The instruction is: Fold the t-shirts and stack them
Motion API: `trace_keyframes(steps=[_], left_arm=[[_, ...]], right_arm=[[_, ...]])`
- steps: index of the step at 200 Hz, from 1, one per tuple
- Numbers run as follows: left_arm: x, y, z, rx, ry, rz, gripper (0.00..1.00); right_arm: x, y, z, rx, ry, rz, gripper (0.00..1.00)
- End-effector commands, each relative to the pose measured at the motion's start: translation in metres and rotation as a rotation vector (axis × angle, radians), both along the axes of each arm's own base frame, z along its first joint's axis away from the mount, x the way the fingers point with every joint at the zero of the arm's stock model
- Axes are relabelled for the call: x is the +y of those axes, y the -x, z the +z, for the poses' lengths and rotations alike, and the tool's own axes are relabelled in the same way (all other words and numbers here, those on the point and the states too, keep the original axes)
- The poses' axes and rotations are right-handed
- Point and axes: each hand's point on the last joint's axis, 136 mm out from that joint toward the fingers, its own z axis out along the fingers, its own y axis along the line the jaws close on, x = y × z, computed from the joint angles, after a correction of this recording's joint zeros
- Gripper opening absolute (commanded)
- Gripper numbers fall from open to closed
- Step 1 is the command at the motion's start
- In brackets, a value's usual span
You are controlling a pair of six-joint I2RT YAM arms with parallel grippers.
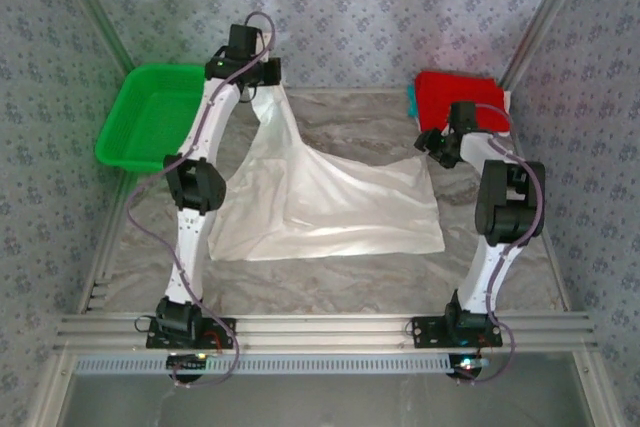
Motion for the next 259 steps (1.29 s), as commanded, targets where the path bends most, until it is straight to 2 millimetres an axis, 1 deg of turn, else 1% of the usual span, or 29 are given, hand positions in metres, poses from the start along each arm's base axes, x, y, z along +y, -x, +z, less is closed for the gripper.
trace_keyframes(steps=[1, 24, 42, 50, 78, 107, 140, 159, 175, 188, 201, 221, 236, 249, 259], left_arm=[[-0.001, 0.008, 0.019, -0.023, -0.007, -0.029, 0.0], [-0.002, 0.009, 0.02, -0.026, -0.004, -0.03, 0.0], [-0.001, 0.01, 0.02, -0.021, -0.009, -0.028, 0.0], [0.0, 0.011, 0.02, -0.019, -0.013, -0.026, 0.0], [0.007, 0.017, 0.025, -0.011, -0.047, -0.009, 0.0], [0.017, 0.03, 0.028, 0.024, -0.089, 0.021, 0.0], [0.03, 0.051, 0.024, 0.083, -0.159, 0.082, 0.0], [0.043, 0.06, 0.019, 0.088, -0.207, 0.129, 0.0], [0.057, 0.063, 0.018, 0.053, -0.233, 0.168, 0.0], [0.065, 0.059, 0.016, 0.027, -0.233, 0.182, 0.0], [0.07, 0.051, 0.01, 0.022, -0.235, 0.183, 0.0], [0.058, 0.038, -0.011, 0.058, -0.229, 0.134, 0.0], [0.054, 0.028, -0.018, 0.075, -0.255, 0.133, 0.0], [0.051, 0.021, -0.015, 0.065, -0.254, 0.133, 0.0], [0.049, 0.018, -0.004, 0.043, -0.246, 0.13, 0.0]], right_arm=[[0.004, 0.002, -0.018, 0.082, -0.014, 0.027, 0.6], [0.008, -0.003, -0.028, 0.101, -0.016, 0.046, 0.58], [0.01, -0.009, -0.032, 0.101, -0.022, 0.05, 0.5], [0.011, -0.011, -0.032, 0.095, -0.021, 0.052, 0.44], [0.009, -0.018, -0.026, 0.07, -0.01, 0.041, 0.16], [0.007, -0.025, -0.012, 0.039, 0.006, 0.037, 0.0], [0.011, -0.033, 0.005, -0.016, 0.026, 0.061, 0.0], [0.015, -0.039, 0.018, -0.073, 0.046, 0.094, 0.0], [0.015, -0.044, 0.028, -0.126, 0.061, 0.107, 0.0], [0.014, -0.049, 0.033, -0.156, 0.065, 0.109, 0.0], [0.016, -0.056, 0.038, -0.184, 0.057, 0.115, 0.0], [0.011, -0.065, 0.044, -0.222, 0.057, 0.074, 0.0], [0.009, -0.072, 0.046, -0.232, 0.03, 0.049, 0.0], [0.011, -0.078, 0.05, -0.258, 0.001, 0.041, 0.0], [0.014, -0.082, 0.056, -0.269, -0.017, 0.046, 0.0]])
